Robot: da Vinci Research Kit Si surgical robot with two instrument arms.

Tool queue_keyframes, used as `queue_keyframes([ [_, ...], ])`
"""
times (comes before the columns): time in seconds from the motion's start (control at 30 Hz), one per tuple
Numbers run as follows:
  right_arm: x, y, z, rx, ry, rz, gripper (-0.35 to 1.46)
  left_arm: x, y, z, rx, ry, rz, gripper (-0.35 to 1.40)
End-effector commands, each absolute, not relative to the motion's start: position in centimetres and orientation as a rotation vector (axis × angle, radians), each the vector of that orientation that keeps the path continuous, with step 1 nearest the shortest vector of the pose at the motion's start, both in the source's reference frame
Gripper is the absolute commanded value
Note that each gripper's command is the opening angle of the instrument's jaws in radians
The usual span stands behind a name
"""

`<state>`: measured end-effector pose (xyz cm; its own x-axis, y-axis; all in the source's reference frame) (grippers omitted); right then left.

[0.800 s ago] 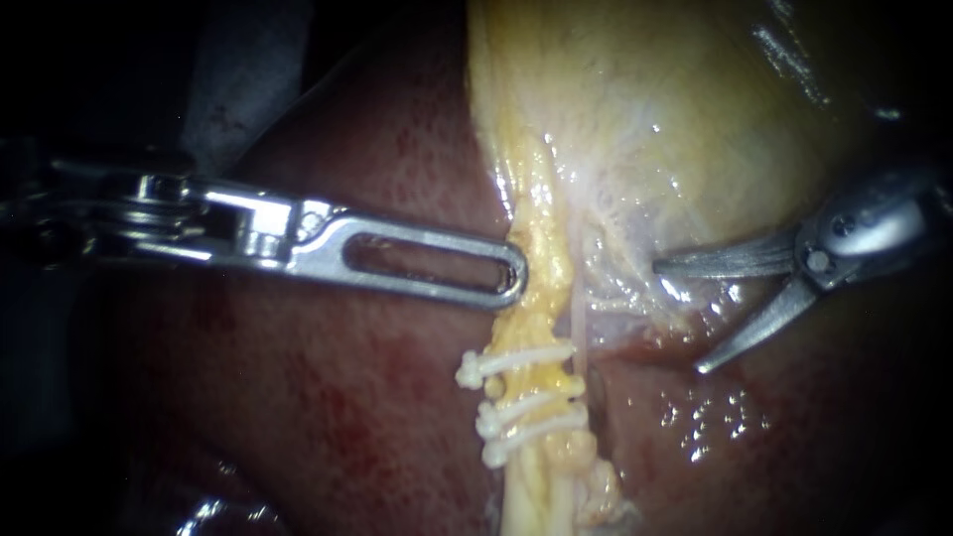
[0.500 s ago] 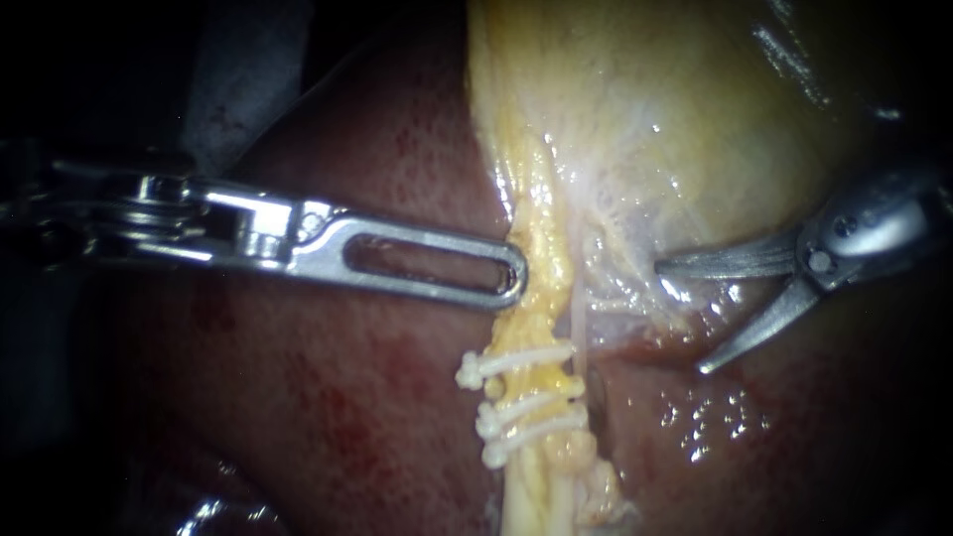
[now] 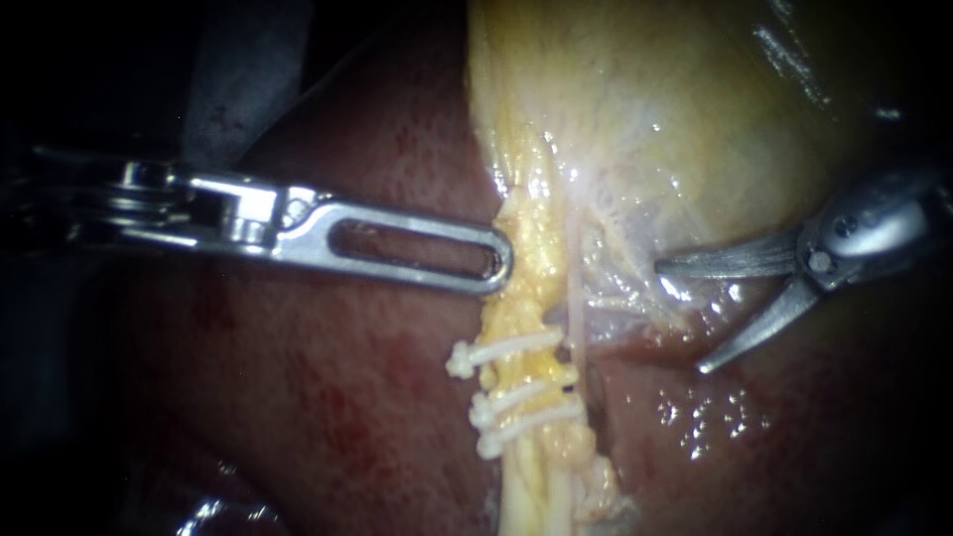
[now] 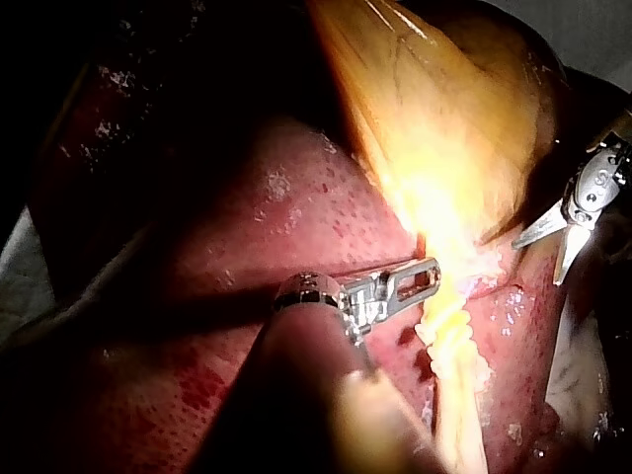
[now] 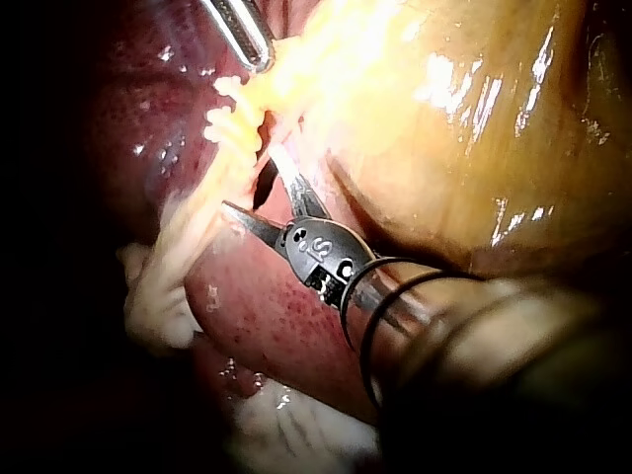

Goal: Go to the cutting position left tube

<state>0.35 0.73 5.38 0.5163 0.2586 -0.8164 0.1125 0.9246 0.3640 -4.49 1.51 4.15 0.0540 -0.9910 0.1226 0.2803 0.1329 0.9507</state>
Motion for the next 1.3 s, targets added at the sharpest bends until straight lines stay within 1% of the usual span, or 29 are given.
queue_keyframes([
  [0.03, 0.35, 0.73, 5.39, 0.399, 1.032, 0.091, 1.29, -4.45, 1.53, 4.15, 0.921, -1.033, -1.215, -0.35],
  [0.17, 0.35, 0.73, 5.39, 0.399, 1.032, 0.091, 1.29, -4.34, 1.57, 4.11, 0.92, -1.034, -1.22, -0.35],
  [0.5, 0.35, 0.73, 5.39, 0.396, 1.033, 0.086, 1.29, -4.19, 1.64, 3.97, 0.922, -1.047, -1.235, -0.35],
  [0.8, 0.42, 0.73, 5.38, 0.444, 1.017, 0.175, 1.29, -4.2, 1.6, 3.9, 0.921, -1.05, -1.24, -0.35],
  [0.93, 0.48, 0.73, 5.38, 0.485, 0.998, 0.221, 1.22, -4.22, 1.58, 3.88, 0.92, -1.05, -1.242, -0.35],
  [1.0, 0.5, 0.72, 5.37, 0.524, 0.96, 0.261, 1.12, -4.22, 1.57, 3.87, 0.919, -1.05, -1.242, -0.35],
  [1.07, 0.54, 0.71, 5.36, 0.548, 0.921, 0.28, 1.02, -4.23, 1.56, 3.86, 0.919, -1.05, -1.243, -0.35],
  [1.17, 0.58, 0.7, 5.36, 0.573, 0.899, 0.327, 1.0, -4.23, 1.55, 3.85, 0.919, -1.05, -1.243, -0.35],
  [1.2, 0.59, 0.7, 5.36, 0.589, 0.893, 0.346, 0.97, -4.23, 1.54, 3.85, 0.918, -1.05, -1.243, -0.35],
  [1.23, 0.6, 0.7, 5.36, 0.596, 0.89, 0.342, 0.9, -4.23, 1.54, 3.84, 0.918, -1.05, -1.243, -0.35],
  [1.3, 0.64, 0.7, 5.36, 0.619, 0.878, 0.355, 0.87, -4.23, 1.53, 3.83, 0.918, -1.05, -1.244, -0.35],
])
